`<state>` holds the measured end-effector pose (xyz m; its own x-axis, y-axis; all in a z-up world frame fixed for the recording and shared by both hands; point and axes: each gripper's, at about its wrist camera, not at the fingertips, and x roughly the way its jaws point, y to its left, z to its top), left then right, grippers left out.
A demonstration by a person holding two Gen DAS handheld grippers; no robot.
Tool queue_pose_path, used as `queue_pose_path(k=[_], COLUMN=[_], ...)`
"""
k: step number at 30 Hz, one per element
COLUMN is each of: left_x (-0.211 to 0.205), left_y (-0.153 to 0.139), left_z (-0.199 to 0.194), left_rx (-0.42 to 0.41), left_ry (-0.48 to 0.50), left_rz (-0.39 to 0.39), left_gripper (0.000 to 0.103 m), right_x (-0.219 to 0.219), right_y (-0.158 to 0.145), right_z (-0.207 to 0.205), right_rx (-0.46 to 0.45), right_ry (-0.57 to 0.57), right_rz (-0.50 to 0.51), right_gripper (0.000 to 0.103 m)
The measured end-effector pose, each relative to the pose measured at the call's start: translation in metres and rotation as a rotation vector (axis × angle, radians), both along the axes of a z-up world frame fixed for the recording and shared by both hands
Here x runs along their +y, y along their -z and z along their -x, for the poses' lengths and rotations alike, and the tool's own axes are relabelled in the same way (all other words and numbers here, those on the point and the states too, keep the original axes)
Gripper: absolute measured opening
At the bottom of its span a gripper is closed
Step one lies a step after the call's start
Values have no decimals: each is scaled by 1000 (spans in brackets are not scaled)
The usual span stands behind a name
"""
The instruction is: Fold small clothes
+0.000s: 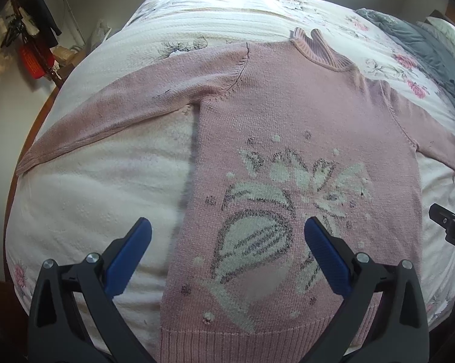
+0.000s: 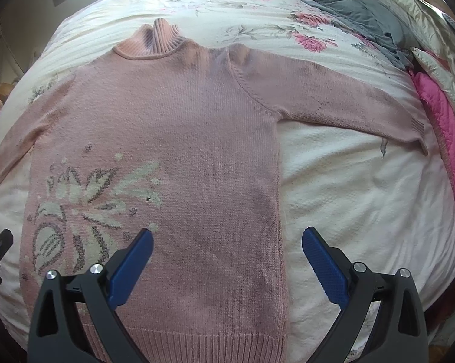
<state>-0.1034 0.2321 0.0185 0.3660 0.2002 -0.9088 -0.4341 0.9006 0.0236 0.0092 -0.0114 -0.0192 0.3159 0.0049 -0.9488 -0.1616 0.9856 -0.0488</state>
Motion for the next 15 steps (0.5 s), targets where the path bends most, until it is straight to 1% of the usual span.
queue_pose_path(k=[15], left_x=[-1], left_y=[0], left_z=[0], left_rx=[1], left_ry=[0], left_rz=[1], left_gripper=[100], right_x=[-2], right_y=[2], right_z=[-1], right_rx=[5], right_ry=[4], right_rz=[-9], right_gripper=[99])
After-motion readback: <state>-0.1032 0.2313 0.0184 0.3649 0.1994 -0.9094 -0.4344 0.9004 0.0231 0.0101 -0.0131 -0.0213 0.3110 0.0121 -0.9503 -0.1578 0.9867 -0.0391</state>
